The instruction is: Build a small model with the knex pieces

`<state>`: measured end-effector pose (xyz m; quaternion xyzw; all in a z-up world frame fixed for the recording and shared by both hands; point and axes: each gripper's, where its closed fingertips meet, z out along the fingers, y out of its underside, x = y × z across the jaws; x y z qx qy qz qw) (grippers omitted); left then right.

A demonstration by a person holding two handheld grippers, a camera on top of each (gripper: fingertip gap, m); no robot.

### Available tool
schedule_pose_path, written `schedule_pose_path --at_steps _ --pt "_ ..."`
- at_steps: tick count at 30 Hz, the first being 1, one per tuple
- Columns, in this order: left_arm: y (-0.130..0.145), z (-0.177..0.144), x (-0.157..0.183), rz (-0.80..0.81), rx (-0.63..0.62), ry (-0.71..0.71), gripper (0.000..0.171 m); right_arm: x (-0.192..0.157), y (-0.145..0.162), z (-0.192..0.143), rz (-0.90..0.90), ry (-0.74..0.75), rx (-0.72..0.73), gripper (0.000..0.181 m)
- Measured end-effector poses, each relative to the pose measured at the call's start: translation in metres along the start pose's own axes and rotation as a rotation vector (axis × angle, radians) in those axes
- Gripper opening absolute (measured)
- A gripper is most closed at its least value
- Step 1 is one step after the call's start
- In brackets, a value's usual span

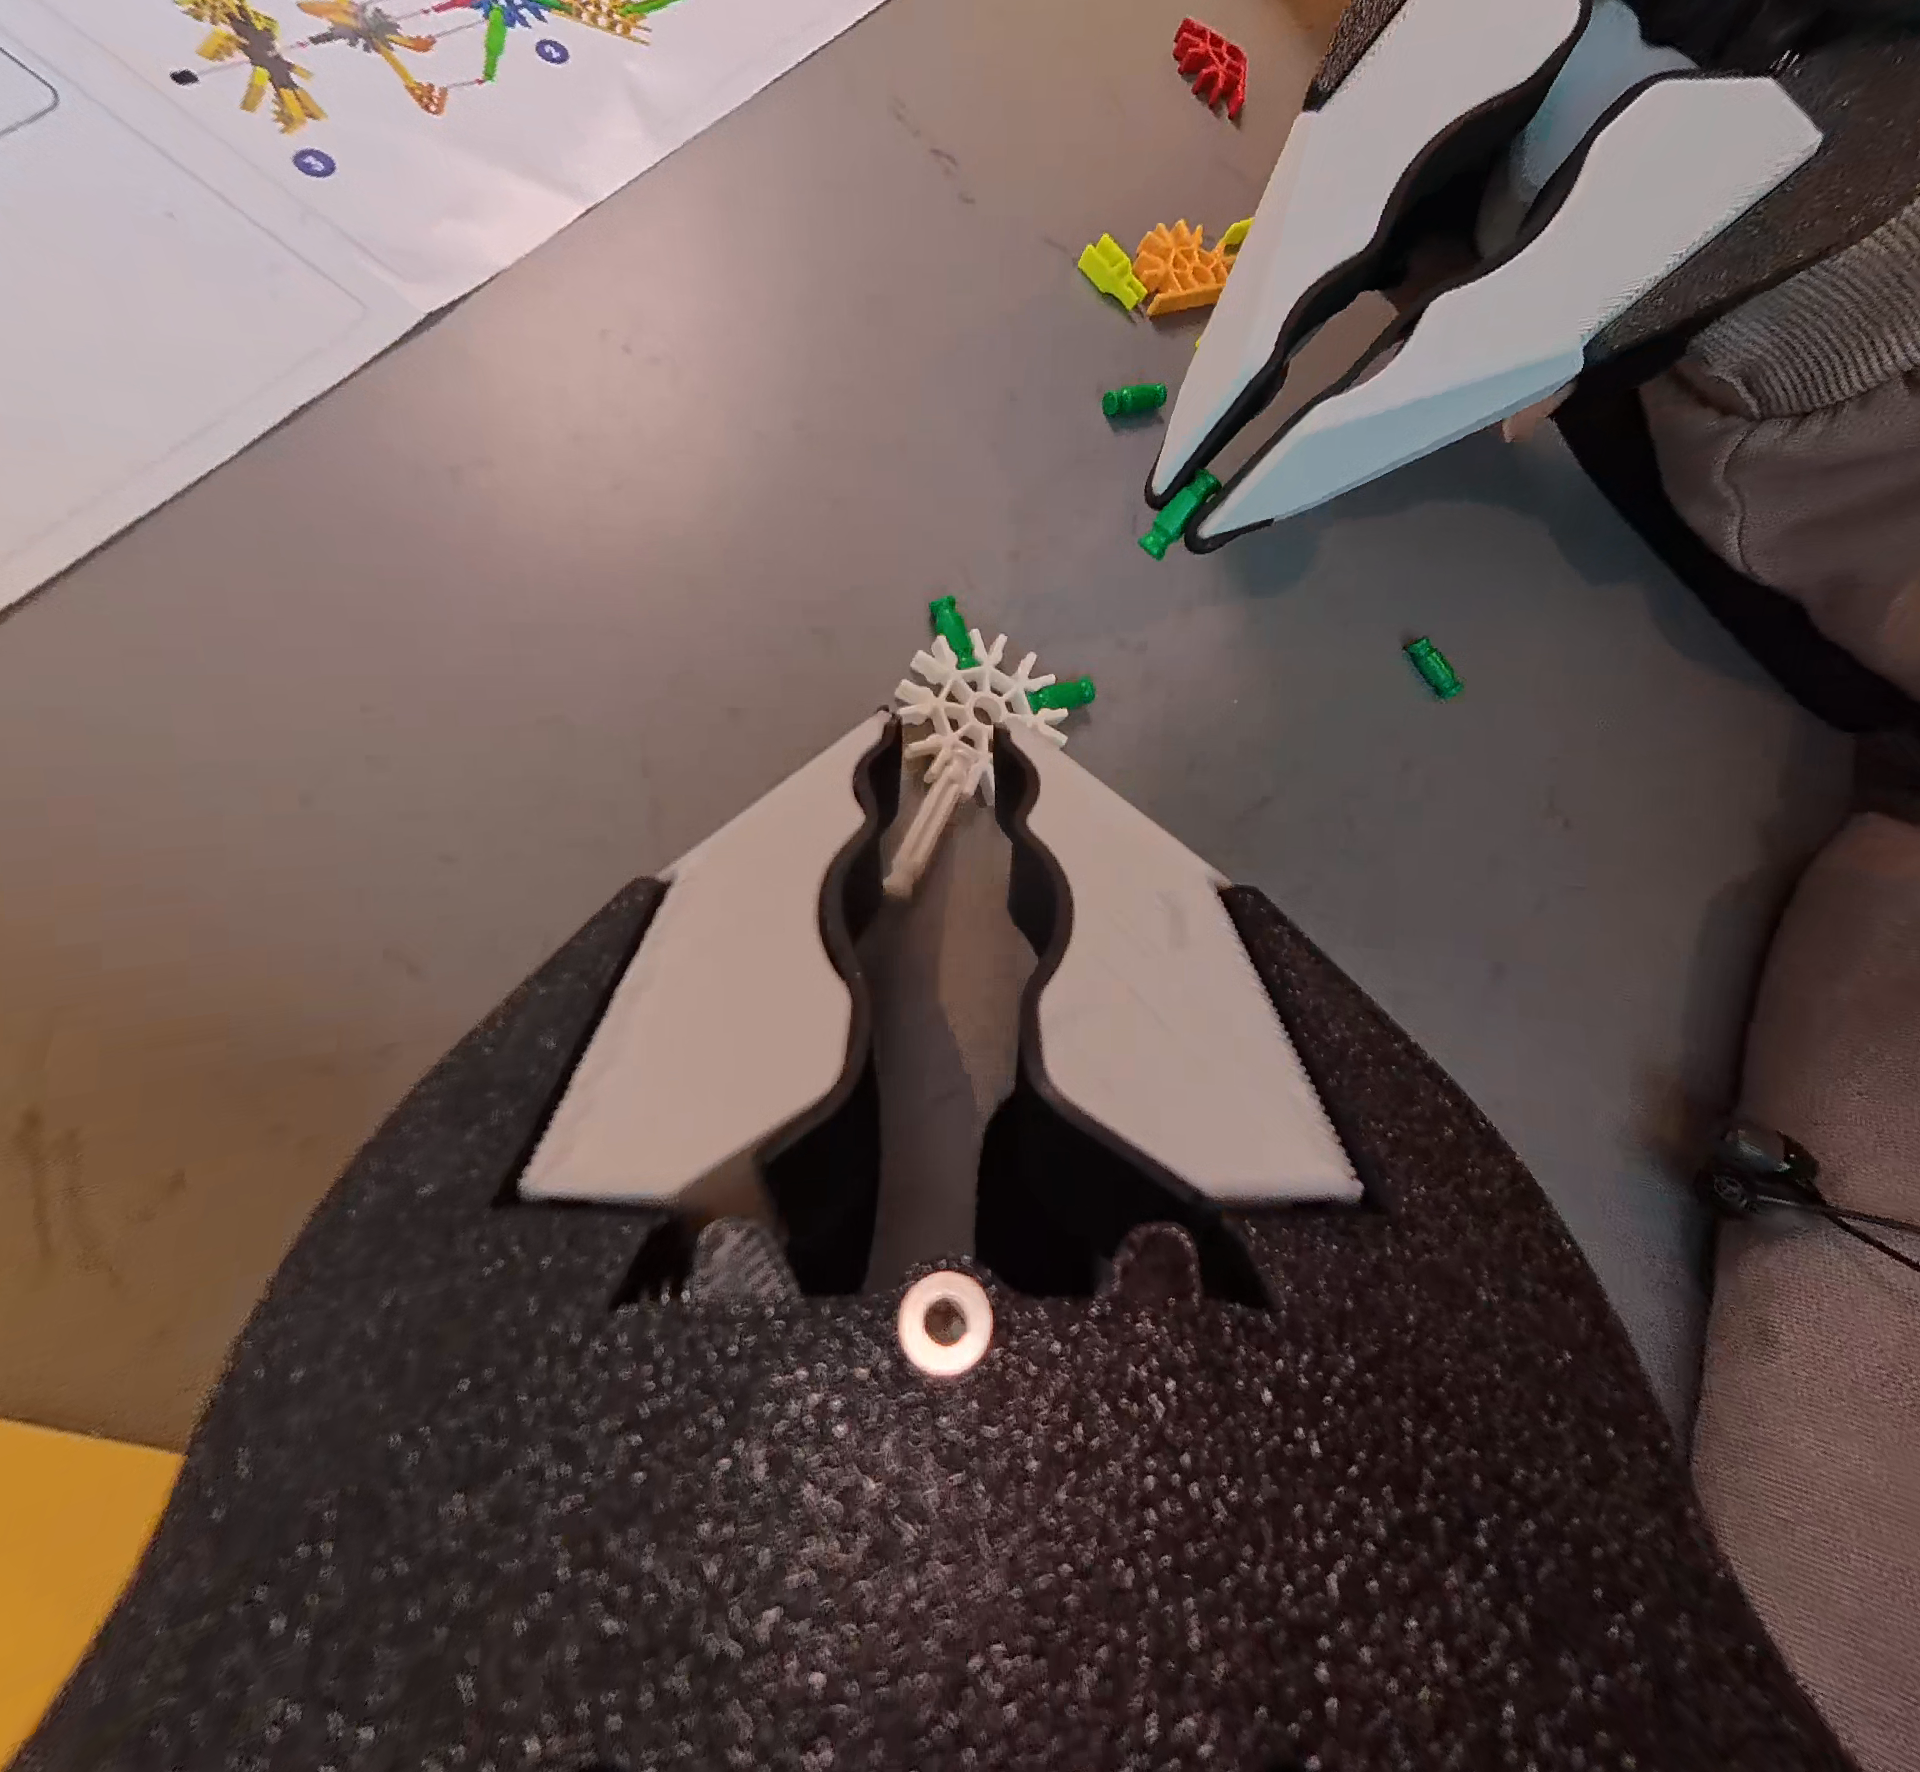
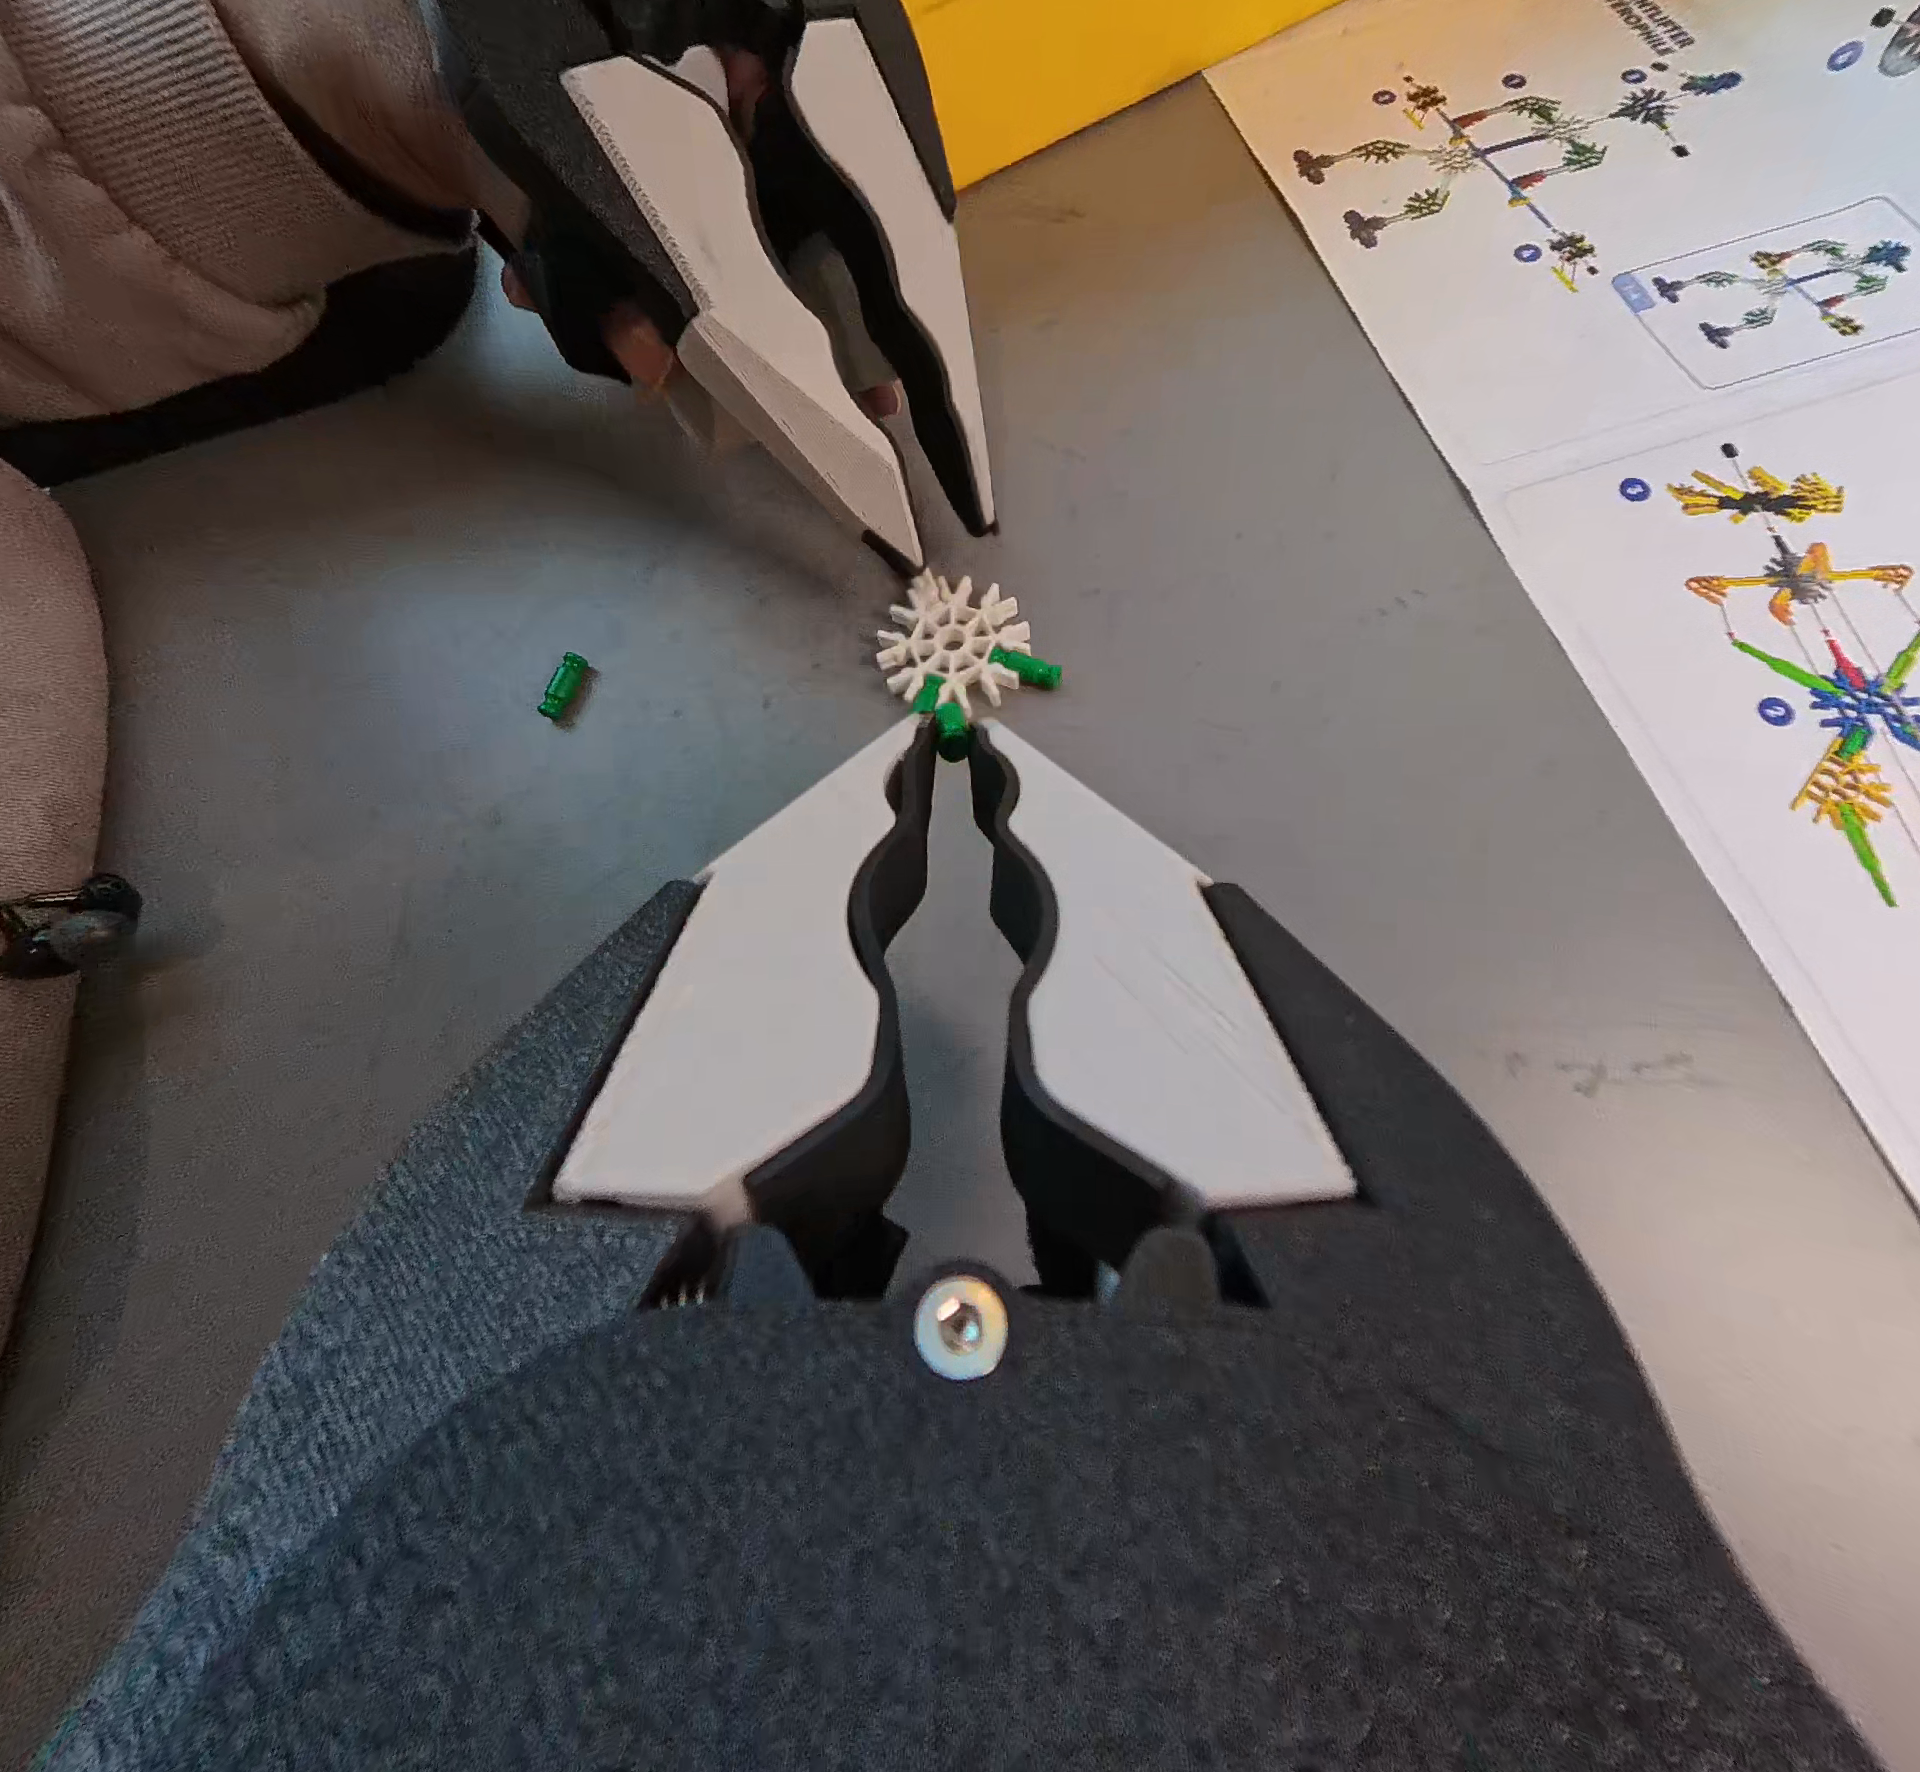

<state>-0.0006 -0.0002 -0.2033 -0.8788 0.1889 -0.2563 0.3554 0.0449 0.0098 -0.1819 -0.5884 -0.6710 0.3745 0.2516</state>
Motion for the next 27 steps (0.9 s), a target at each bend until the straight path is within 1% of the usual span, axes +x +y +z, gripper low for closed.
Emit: schedule_pose_path --at_steps 3,5,7,8,9,10,13,15,17,19,23,25,27 --pt "-0.003 -0.004 0.005 0.047 0.012 0.014 0.024 -0.002 0.003 0.002 -0.024 0.005 -0.026 0.005" --pt "0.002 0.003 0.011 0.077 -0.021 0.031 0.033 -0.004 0.003 0.004 -0.036 -0.001 -0.030 0.005" --pt "0.010 0.011 0.010 0.139 -0.074 0.004 0.037 -0.006 0.004 0.005 -0.054 -0.002 -0.039 0.005" --pt "0.008 0.013 0.011 0.178 -0.067 -0.002 0.034 -0.006 0.005 0.005 -0.064 0.003 -0.044 0.005" --pt "0.010 0.014 0.013 0.205 -0.082 0.004 0.027 -0.006 0.005 0.005 -0.074 0.007 -0.048 0.005" --pt "0.011 0.015 0.017 0.232 -0.094 0.031 0.023 -0.007 0.005 0.004 -0.084 0.005 -0.049 0.005" --pt "0.017 0.017 0.036 0.346 -0.110 0.144 0.022 -0.016 0.002 0.000 -0.122 -0.037 -0.038 0.005" --pt "0.018 0.018 0.042 0.411 -0.099 0.177 0.019 -0.025 0.002 -0.001 -0.156 -0.071 -0.037 0.005" --pt "0.016 0.018 0.038 0.408 -0.090 0.159 0.021 -0.033 0.003 -0.001 -0.198 -0.099 -0.041 0.005" --pt "0.010 0.013 0.040 0.383 -0.059 0.170 0.025 -0.036 0.003 0.000 -0.247 -0.089 -0.043 0.005" --pt "-0.003 -0.004 0.058 0.360 0.046 0.244 0.023 -0.042 -0.003 -0.001 -0.297 -0.092 -0.002 0.005" --pt "-0.004 -0.009 0.068 0.360 0.072 0.275 0.021 -0.046 -0.005 -0.001 -0.310 -0.108 0.012 0.005" --pt "-0.003 -0.009 0.073 0.374 0.073 0.277 0.018 -0.048 -0.005 0.001 -0.319 -0.115 0.019 0.005"
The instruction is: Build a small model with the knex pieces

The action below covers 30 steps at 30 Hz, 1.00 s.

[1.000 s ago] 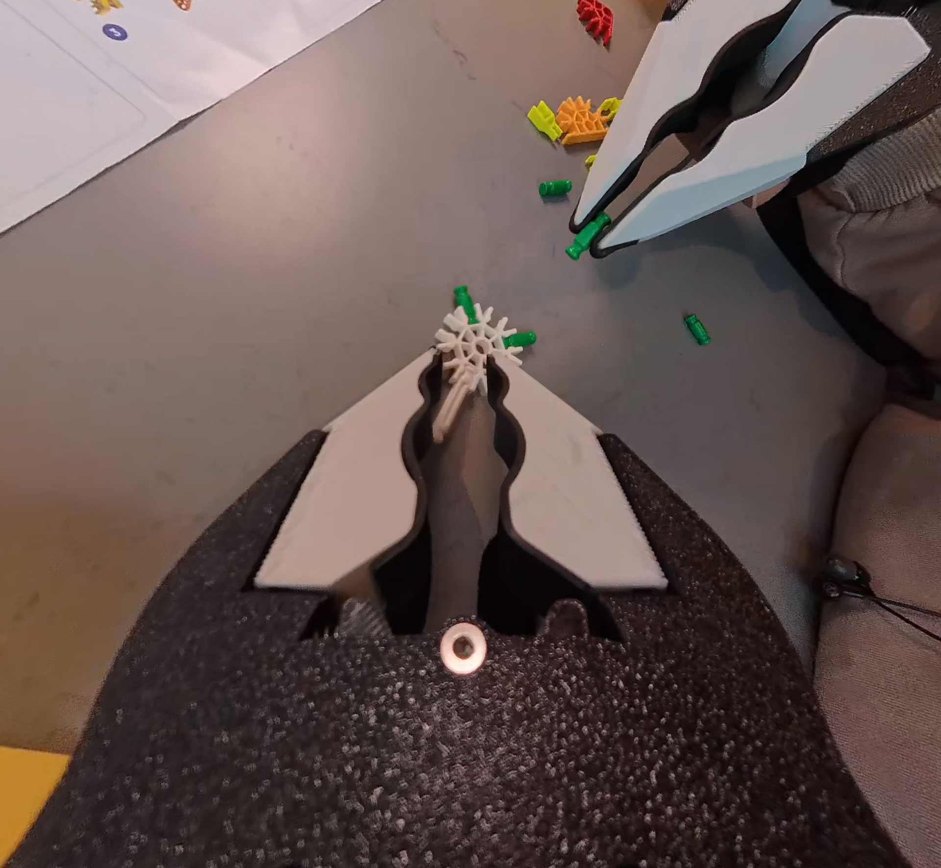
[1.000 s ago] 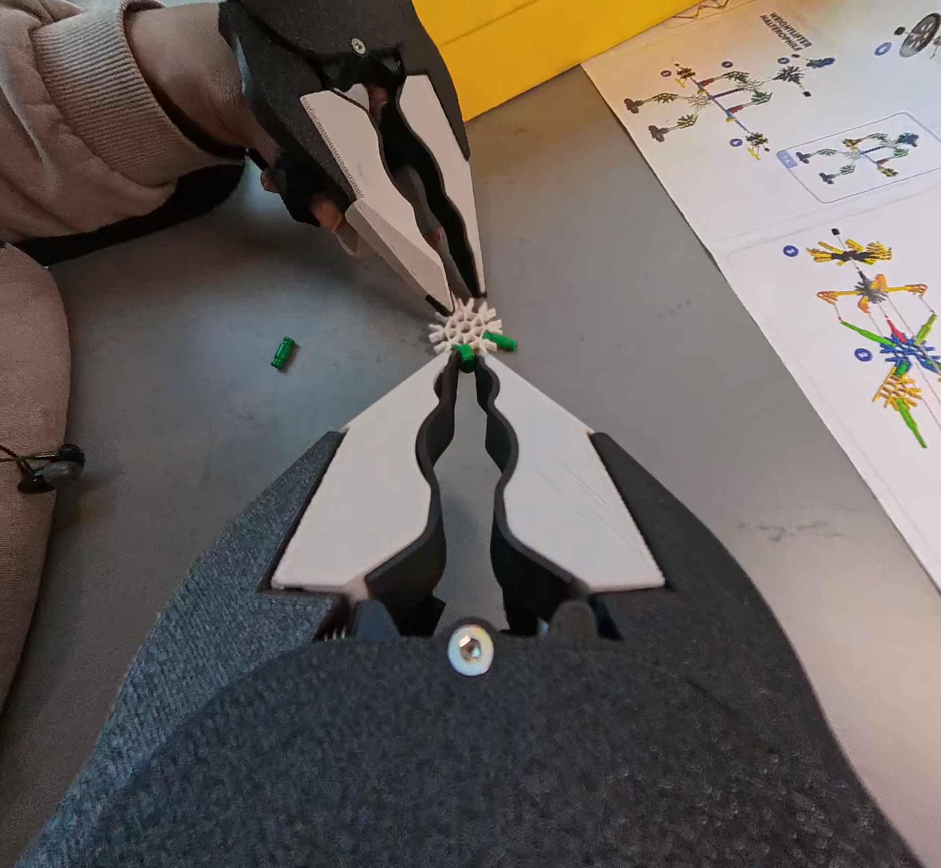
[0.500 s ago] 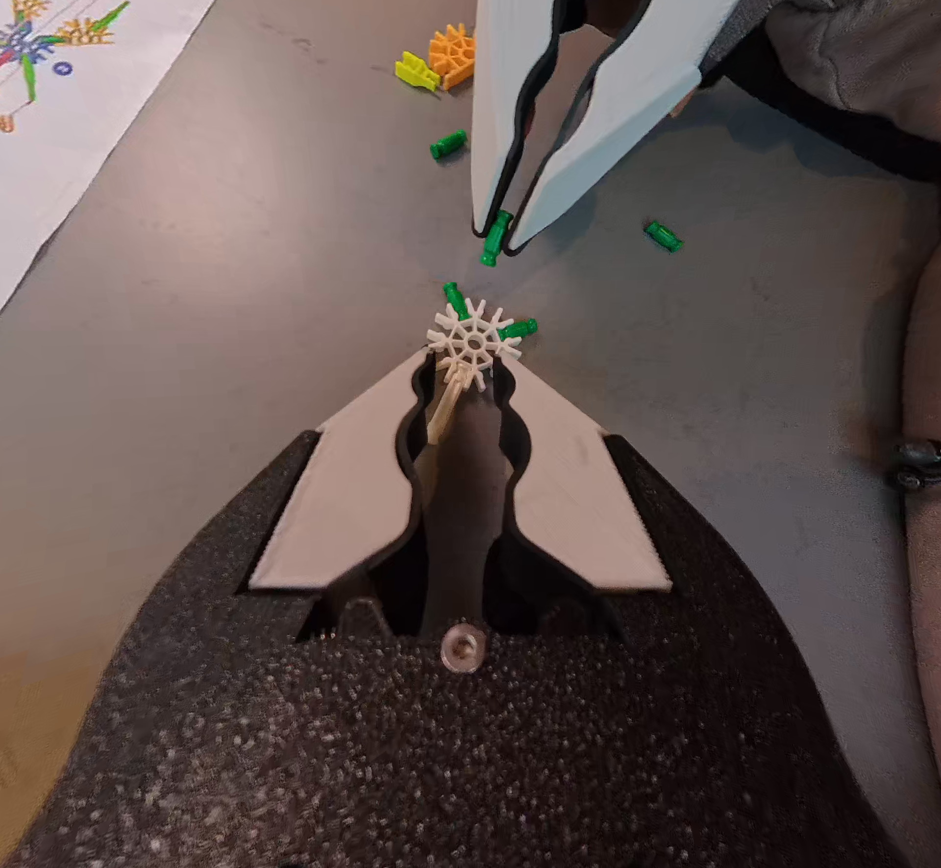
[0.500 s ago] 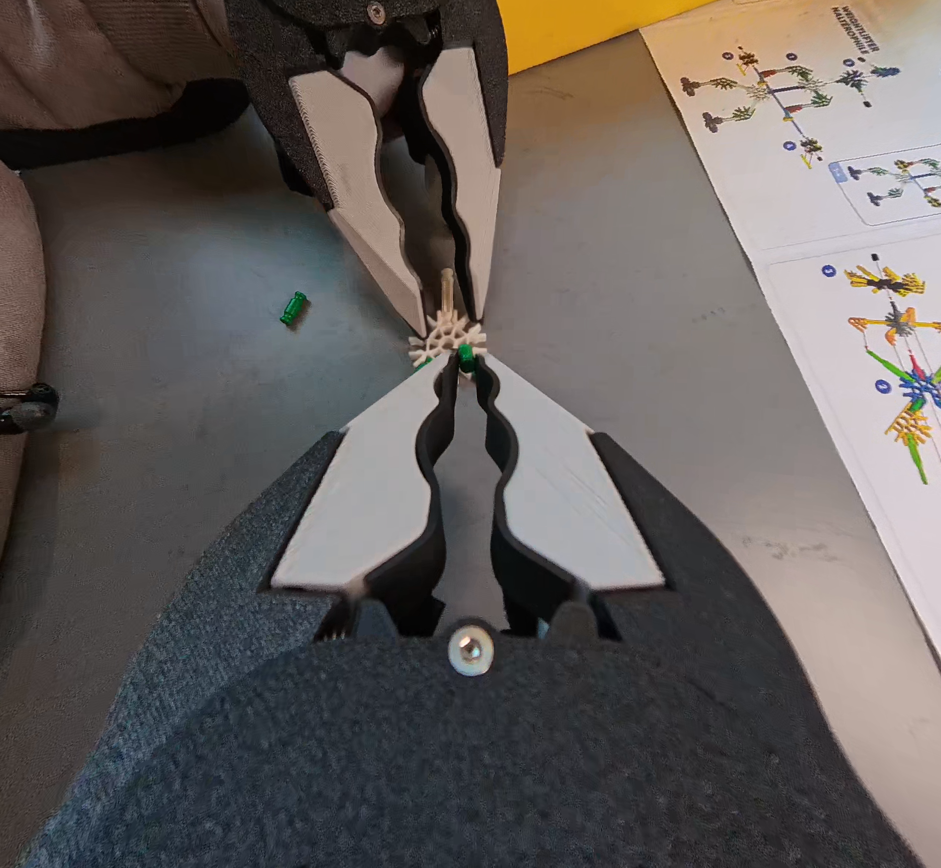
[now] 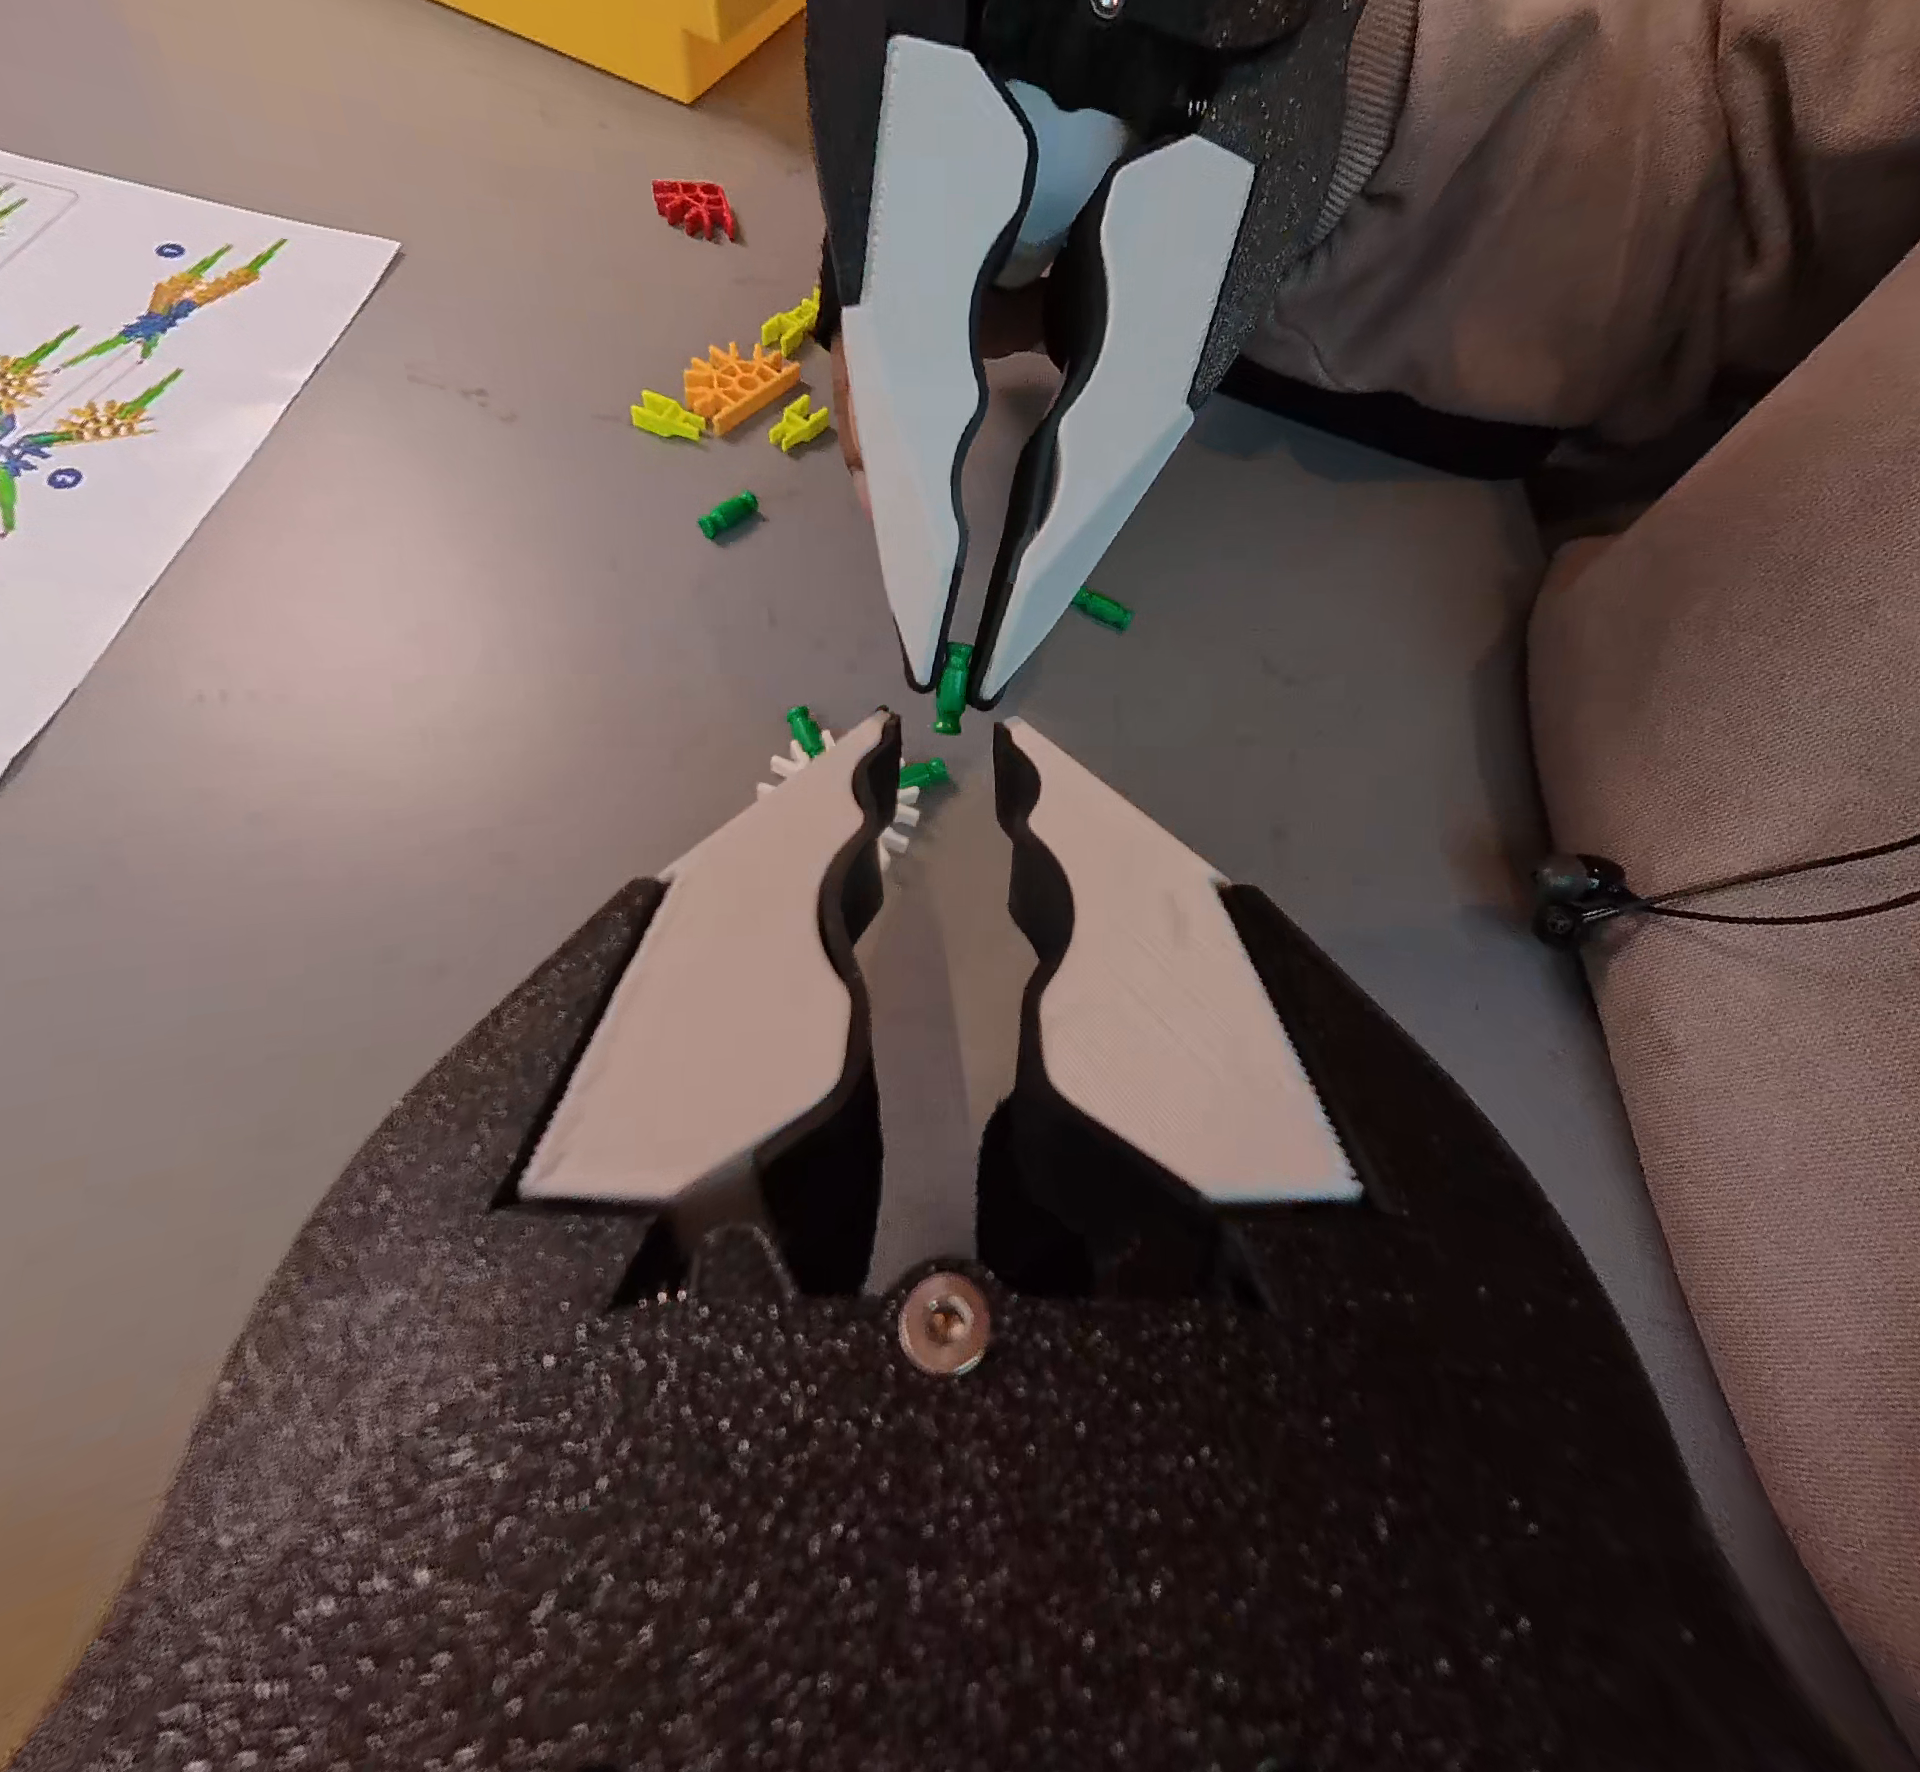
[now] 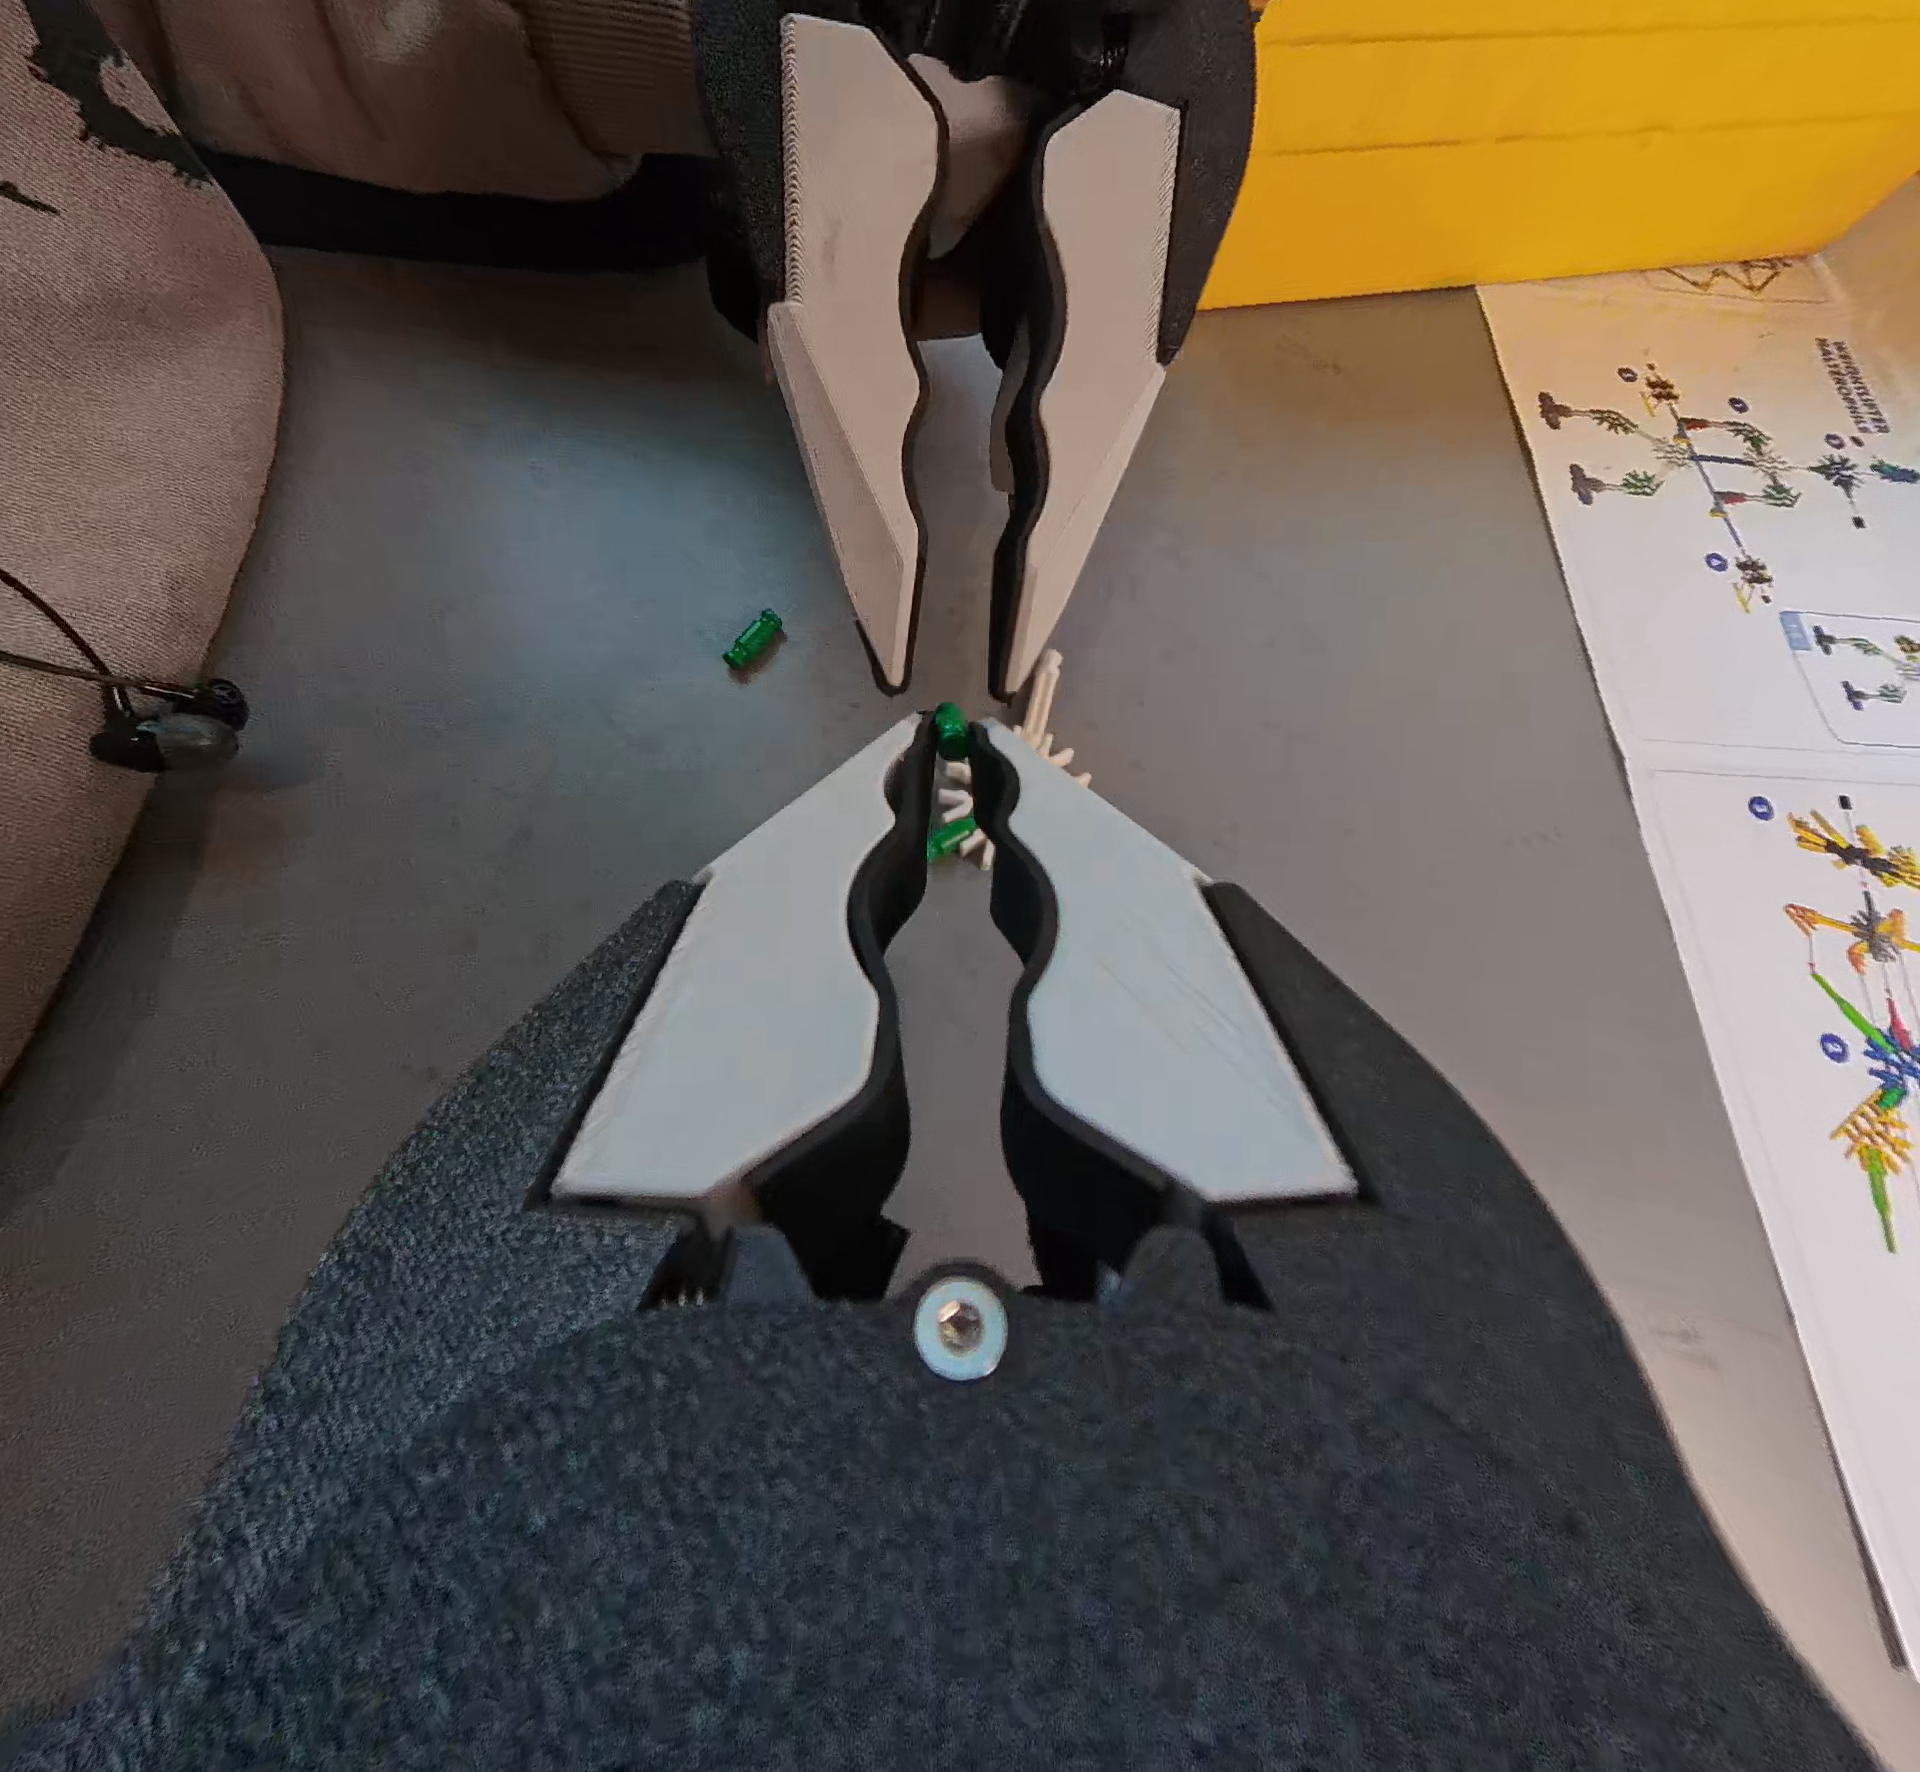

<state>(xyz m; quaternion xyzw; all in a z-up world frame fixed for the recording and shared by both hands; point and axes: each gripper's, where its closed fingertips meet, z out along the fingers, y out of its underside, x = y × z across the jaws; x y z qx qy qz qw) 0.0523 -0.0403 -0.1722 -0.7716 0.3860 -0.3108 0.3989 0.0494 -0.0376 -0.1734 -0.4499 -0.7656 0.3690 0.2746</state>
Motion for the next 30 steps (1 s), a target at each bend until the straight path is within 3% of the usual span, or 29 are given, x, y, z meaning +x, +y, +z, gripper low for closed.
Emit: schedule_pose_path --at_steps 8,17,25,30 --pt "0.004 0.004 0.000 0.025 -0.025 -0.032 0.000 -0.002 0.002 0.006 -0.032 0.006 -0.013 0.005" --pt "0.015 0.002 -0.014 0.017 -0.072 -0.099 0.000 0.003 0.007 0.007 -0.078 0.048 -0.036 0.005" --pt "0.028 0.001 -0.029 -0.003 -0.124 -0.160 0.023 0.003 0.025 0.025 -0.409 0.168 -0.206 0.005" --pt "0.043 0.006 -0.029 -0.015 -0.200 -0.149 0.024 0.002 0.026 0.028 -0.510 0.203 -0.268 0.005"
